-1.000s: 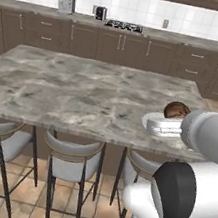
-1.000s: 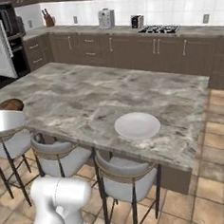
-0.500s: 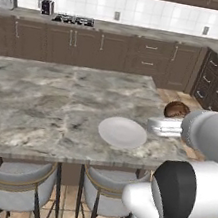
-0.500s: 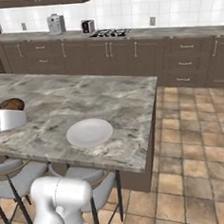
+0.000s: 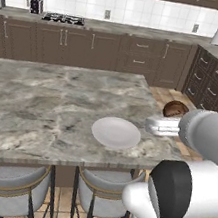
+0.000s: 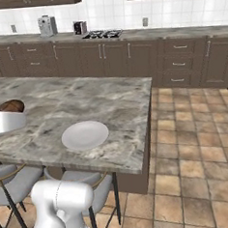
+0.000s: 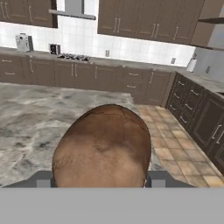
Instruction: Take the cheese, steak, and potato from the fridge and place them on the plate on the dining counter to create an appetizer plate.
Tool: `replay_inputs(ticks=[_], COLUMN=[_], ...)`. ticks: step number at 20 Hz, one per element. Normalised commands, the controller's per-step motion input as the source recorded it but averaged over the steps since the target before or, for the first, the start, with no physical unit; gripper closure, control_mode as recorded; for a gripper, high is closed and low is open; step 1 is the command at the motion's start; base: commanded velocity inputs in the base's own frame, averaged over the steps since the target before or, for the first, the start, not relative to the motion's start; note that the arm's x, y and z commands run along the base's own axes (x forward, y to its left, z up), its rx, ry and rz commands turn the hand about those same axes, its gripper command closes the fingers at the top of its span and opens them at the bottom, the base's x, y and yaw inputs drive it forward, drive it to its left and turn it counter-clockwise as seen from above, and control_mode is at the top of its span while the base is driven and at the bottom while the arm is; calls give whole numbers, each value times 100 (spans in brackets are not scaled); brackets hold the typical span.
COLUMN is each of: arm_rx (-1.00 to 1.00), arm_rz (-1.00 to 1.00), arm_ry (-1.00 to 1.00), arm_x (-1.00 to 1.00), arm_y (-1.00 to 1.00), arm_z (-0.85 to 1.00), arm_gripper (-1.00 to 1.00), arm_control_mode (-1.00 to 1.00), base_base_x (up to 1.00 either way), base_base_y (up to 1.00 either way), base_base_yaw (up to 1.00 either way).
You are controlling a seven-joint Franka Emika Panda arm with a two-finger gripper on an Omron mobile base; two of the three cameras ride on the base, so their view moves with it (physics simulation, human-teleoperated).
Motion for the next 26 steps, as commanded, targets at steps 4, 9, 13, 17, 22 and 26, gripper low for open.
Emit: replay_inputs(ticks=[4, 9, 13, 17, 22, 26], arm_rx=[0, 3, 3, 0, 0, 0], arm_rz=[-4, -7, -5, 0, 0, 0], arm_ry=[4, 15, 19, 31, 29, 14], arm_x=[8, 38, 41, 27, 25, 24], arm_y=[-19, -41, -29, -1, 0, 0], arm_z=[0, 0, 0, -6, -48, -73], arm_gripper=[100, 100, 100, 100, 100, 100], arm_control_mode=[-100, -100, -100, -100, -100, -100], base_base_x=[0, 0, 0, 0, 0, 0], base_base_y=[0, 0, 0, 0, 0, 0], base_base_yaw=[0, 0, 0, 0, 0, 0])
